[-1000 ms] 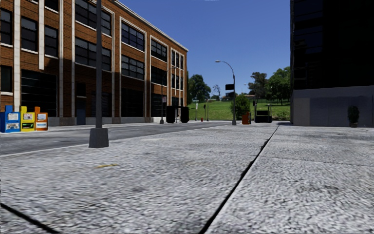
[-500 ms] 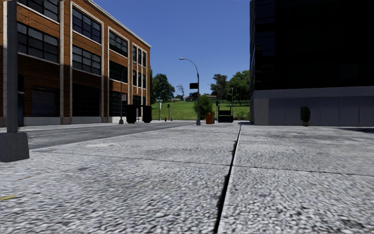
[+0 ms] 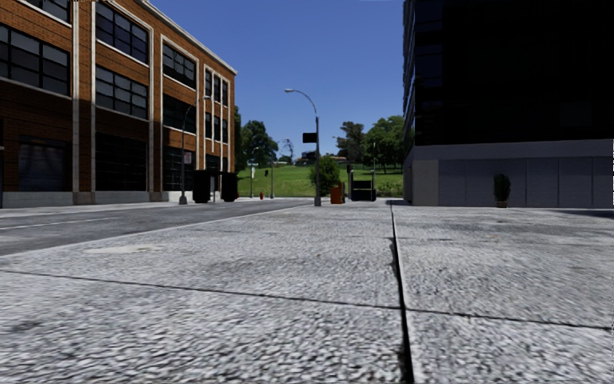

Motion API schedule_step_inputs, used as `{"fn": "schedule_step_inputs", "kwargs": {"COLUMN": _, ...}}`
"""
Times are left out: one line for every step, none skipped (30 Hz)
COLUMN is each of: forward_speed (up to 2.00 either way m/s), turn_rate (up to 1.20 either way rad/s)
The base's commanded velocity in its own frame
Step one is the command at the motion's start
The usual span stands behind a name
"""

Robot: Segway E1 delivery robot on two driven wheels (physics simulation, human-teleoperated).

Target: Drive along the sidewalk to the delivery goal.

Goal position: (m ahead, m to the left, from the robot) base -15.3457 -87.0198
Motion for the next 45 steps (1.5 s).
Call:
{"fn": "schedule_step_inputs", "kwargs": {"forward_speed": 2.00, "turn_rate": -0.20}}
{"fn": "schedule_step_inputs", "kwargs": {"forward_speed": 2.00, "turn_rate": -0.20}}
{"fn": "schedule_step_inputs", "kwargs": {"forward_speed": 2.00, "turn_rate": -0.10}}
{"fn": "schedule_step_inputs", "kwargs": {"forward_speed": 2.00, "turn_rate": 0.00}}
{"fn": "schedule_step_inputs", "kwargs": {"forward_speed": 2.00, "turn_rate": 0.00}}
{"fn": "schedule_step_inputs", "kwargs": {"forward_speed": 2.00, "turn_rate": 0.00}}
{"fn": "schedule_step_inputs", "kwargs": {"forward_speed": 2.00, "turn_rate": 0.00}}
{"fn": "schedule_step_inputs", "kwargs": {"forward_speed": 2.00, "turn_rate": 0.00}}
{"fn": "schedule_step_inputs", "kwargs": {"forward_speed": 2.00, "turn_rate": 0.00}}
{"fn": "schedule_step_inputs", "kwargs": {"forward_speed": 2.00, "turn_rate": 0.00}}
{"fn": "schedule_step_inputs", "kwargs": {"forward_speed": 2.00, "turn_rate": 0.00}}
{"fn": "schedule_step_inputs", "kwargs": {"forward_speed": 2.00, "turn_rate": -0.04}}
{"fn": "schedule_step_inputs", "kwargs": {"forward_speed": 2.00, "turn_rate": -0.16}}
{"fn": "schedule_step_inputs", "kwargs": {"forward_speed": 2.00, "turn_rate": -0.16}}
{"fn": "schedule_step_inputs", "kwargs": {"forward_speed": 2.00, "turn_rate": -0.21}}
{"fn": "schedule_step_inputs", "kwargs": {"forward_speed": 2.00, "turn_rate": -0.22}}
{"fn": "schedule_step_inputs", "kwargs": {"forward_speed": 2.00, "turn_rate": -0.24}}
{"fn": "schedule_step_inputs", "kwargs": {"forward_speed": 2.00, "turn_rate": -0.28}}
{"fn": "schedule_step_inputs", "kwargs": {"forward_speed": 2.00, "turn_rate": -0.28}}
{"fn": "schedule_step_inputs", "kwargs": {"forward_speed": 2.00, "turn_rate": -0.32}}
{"fn": "schedule_step_inputs", "kwargs": {"forward_speed": 2.00, "turn_rate": -0.35}}
{"fn": "schedule_step_inputs", "kwargs": {"forward_speed": 2.00, "turn_rate": -0.35}}
{"fn": "schedule_step_inputs", "kwargs": {"forward_speed": 2.00, "turn_rate": -0.35}}
{"fn": "schedule_step_inputs", "kwargs": {"forward_speed": 2.00, "turn_rate": -0.36}}
{"fn": "schedule_step_inputs", "kwargs": {"forward_speed": 2.00, "turn_rate": -0.36}}
{"fn": "schedule_step_inputs", "kwargs": {"forward_speed": 2.00, "turn_rate": -0.36}}
{"fn": "schedule_step_inputs", "kwargs": {"forward_speed": 2.00, "turn_rate": -0.36}}
{"fn": "schedule_step_inputs", "kwargs": {"forward_speed": 2.00, "turn_rate": -0.36}}
{"fn": "schedule_step_inputs", "kwargs": {"forward_speed": 2.00, "turn_rate": -0.36}}
{"fn": "schedule_step_inputs", "kwargs": {"forward_speed": 2.00, "turn_rate": -0.36}}
{"fn": "schedule_step_inputs", "kwargs": {"forward_speed": 2.00, "turn_rate": -0.36}}
{"fn": "schedule_step_inputs", "kwargs": {"forward_speed": 2.00, "turn_rate": -0.36}}
{"fn": "schedule_step_inputs", "kwargs": {"forward_speed": 2.00, "turn_rate": -0.36}}
{"fn": "schedule_step_inputs", "kwargs": {"forward_speed": 2.00, "turn_rate": -0.37}}
{"fn": "schedule_step_inputs", "kwargs": {"forward_speed": 2.00, "turn_rate": -0.38}}
{"fn": "schedule_step_inputs", "kwargs": {"forward_speed": 2.00, "turn_rate": -0.39}}
{"fn": "schedule_step_inputs", "kwargs": {"forward_speed": 2.00, "turn_rate": -0.39}}
{"fn": "schedule_step_inputs", "kwargs": {"forward_speed": 2.00, "turn_rate": -0.39}}
{"fn": "schedule_step_inputs", "kwargs": {"forward_speed": 2.00, "turn_rate": -0.39}}
{"fn": "schedule_step_inputs", "kwargs": {"forward_speed": 2.00, "turn_rate": -0.39}}
{"fn": "schedule_step_inputs", "kwargs": {"forward_speed": 2.00, "turn_rate": -0.39}}
{"fn": "schedule_step_inputs", "kwargs": {"forward_speed": 2.00, "turn_rate": -0.39}}
{"fn": "schedule_step_inputs", "kwargs": {"forward_speed": 2.00, "turn_rate": -0.29}}
{"fn": "schedule_step_inputs", "kwargs": {"forward_speed": 2.00, "turn_rate": -0.05}}
{"fn": "schedule_step_inputs", "kwargs": {"forward_speed": 2.00, "turn_rate": 0.00}}
